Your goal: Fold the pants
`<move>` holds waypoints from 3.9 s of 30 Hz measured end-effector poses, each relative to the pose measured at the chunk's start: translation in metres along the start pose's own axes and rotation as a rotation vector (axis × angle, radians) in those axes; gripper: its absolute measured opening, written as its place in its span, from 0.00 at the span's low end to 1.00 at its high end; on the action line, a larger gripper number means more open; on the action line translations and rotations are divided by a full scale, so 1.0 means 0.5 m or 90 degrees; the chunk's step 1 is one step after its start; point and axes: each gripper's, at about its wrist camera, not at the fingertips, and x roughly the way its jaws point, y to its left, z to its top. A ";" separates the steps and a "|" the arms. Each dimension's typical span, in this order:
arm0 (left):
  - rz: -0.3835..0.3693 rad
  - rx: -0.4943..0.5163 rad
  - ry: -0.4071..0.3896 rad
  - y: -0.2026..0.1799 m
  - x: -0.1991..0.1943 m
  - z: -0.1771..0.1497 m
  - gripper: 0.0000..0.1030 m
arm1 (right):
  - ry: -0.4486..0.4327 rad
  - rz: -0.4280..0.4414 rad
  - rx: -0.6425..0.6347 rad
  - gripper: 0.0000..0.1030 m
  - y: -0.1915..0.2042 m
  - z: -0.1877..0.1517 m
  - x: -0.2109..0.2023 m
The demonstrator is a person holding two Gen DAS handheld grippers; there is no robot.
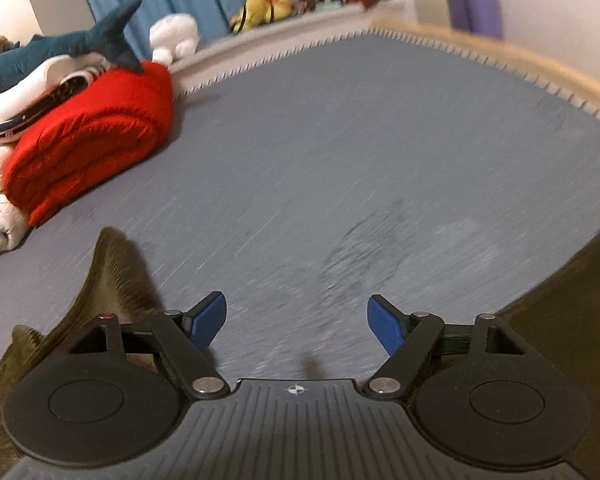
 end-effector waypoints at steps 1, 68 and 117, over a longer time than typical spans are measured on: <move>-0.007 0.006 -0.002 -0.015 0.000 0.001 0.61 | 0.013 0.004 0.006 0.79 0.012 -0.004 0.023; 0.016 -0.068 0.040 0.031 0.077 0.024 0.65 | 0.169 0.271 0.326 0.79 0.097 -0.035 0.193; -0.081 -0.120 -0.015 0.055 0.042 0.046 0.67 | 0.080 0.373 -0.026 0.18 0.303 -0.019 0.013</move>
